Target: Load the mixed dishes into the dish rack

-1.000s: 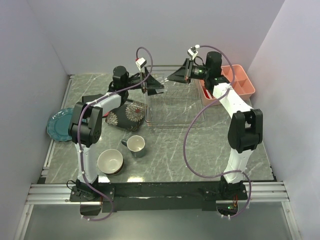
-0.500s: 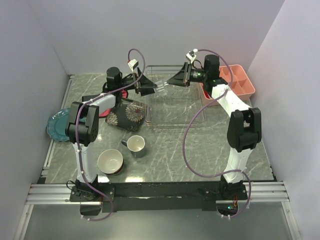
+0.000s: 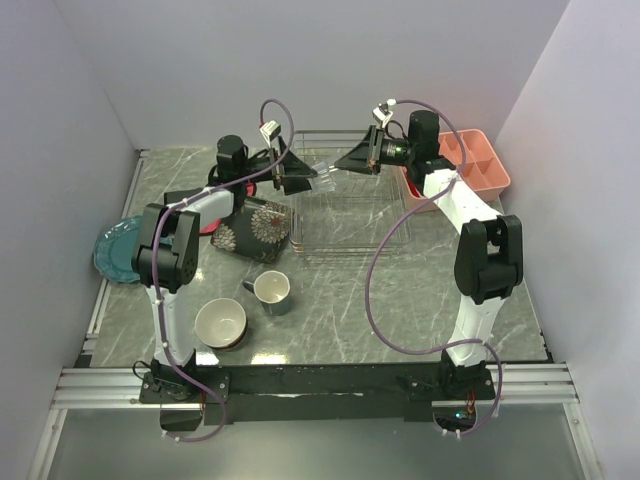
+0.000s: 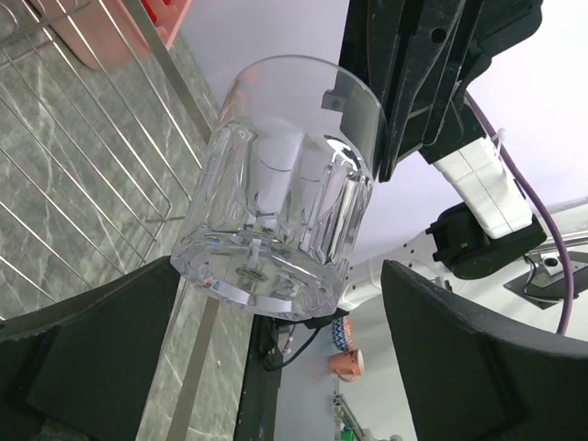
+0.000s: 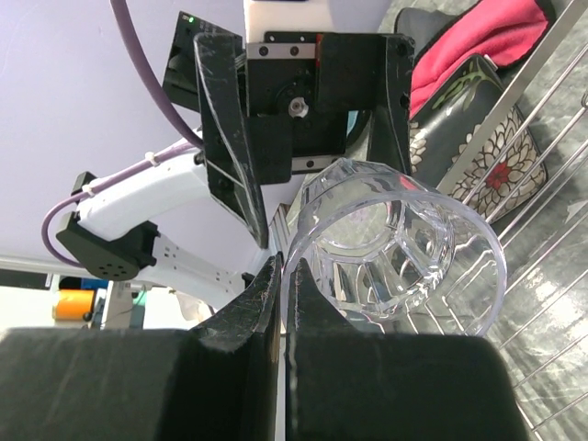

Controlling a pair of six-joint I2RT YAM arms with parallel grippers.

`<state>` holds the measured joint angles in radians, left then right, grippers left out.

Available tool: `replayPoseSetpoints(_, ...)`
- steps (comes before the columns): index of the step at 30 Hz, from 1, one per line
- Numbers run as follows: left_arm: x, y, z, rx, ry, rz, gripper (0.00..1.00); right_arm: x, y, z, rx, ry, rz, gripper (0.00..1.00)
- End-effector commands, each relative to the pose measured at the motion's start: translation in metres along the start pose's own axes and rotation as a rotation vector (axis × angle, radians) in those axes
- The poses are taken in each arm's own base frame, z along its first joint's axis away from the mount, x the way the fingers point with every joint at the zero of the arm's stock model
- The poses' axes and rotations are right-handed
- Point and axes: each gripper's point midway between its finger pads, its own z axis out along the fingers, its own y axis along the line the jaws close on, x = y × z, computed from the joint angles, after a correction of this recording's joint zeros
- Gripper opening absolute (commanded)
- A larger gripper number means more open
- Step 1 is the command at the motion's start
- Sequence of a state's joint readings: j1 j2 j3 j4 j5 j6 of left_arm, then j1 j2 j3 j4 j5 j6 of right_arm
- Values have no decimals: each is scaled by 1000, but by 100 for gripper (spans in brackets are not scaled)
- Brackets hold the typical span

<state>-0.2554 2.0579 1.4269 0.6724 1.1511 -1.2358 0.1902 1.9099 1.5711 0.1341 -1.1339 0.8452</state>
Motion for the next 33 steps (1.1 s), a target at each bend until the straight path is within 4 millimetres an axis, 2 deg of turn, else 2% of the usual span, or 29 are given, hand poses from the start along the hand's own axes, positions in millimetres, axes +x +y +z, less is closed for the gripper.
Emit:
replayPoseSetpoints(1,-4,-31,6,34,1,103,97,-15,34,1,-53,-18,-101,0)
replayPoseSetpoints(8,-2,-34,10,49,12,122,98,-12,32,-2,-47,-25,-93,0)
replayPoseSetpoints(15,-2,-36,8,59,15,139,77,-7,11,1,-9,-14,-65,0)
replayPoseSetpoints(17,-4,-36,6,51,3,135,77,-3,1,0,17,-4,-43,6)
replayPoseSetpoints(20,-12,-31,0,14,-39,146,70,1,-15,-9,60,-1,-42,14)
replayPoseSetpoints(23,-18,-28,-7,-16,-67,182,63,9,-29,-14,89,3,-8,13)
replayPoseSetpoints(26,-18,-29,-8,-13,-60,206,57,10,-36,-14,111,2,-6,25)
replayPoseSetpoints(27,-18,-29,-8,-14,-61,216,56,10,-38,-15,114,1,-10,34)
replayPoseSetpoints(29,-19,-28,-9,-31,-63,207,55,7,-38,-18,135,1,-45,40)
replayPoseSetpoints(32,-21,-17,-12,-91,-60,224,51,-2,-36,-37,182,-22,-84,46)
replayPoseSetpoints(33,-25,-13,-15,-116,-70,265,51,-10,-35,-52,202,-51,-97,47)
